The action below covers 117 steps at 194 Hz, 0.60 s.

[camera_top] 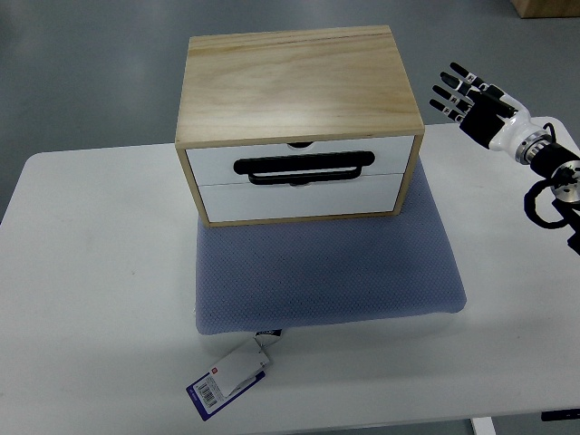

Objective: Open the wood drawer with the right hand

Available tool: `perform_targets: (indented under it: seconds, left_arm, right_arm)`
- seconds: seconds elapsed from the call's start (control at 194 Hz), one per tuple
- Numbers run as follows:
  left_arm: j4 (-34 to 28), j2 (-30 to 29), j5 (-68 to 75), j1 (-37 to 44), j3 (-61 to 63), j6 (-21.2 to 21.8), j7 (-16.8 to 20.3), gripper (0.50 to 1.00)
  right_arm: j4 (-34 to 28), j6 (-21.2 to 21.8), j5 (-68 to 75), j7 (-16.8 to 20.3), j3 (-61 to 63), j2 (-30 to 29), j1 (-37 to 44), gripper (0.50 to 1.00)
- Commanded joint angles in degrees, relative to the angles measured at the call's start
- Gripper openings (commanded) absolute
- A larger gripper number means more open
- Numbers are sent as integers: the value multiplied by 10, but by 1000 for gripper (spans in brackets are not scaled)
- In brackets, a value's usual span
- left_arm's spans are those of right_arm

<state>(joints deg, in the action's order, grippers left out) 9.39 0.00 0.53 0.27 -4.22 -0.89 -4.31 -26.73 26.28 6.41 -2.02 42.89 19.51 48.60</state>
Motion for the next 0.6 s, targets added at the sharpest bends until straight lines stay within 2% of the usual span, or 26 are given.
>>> perform_targets:
  seconds: [0.0, 0.597]
  left_arm:
    - [0, 0, 0, 0, 0, 0, -1, 1000]
    - [0, 0, 0, 2, 1, 0, 0, 1000]
  right_arm:
    - [0, 0, 0, 0, 0, 0, 0, 950]
    - [0, -2, 3, 2, 6, 20, 0, 950]
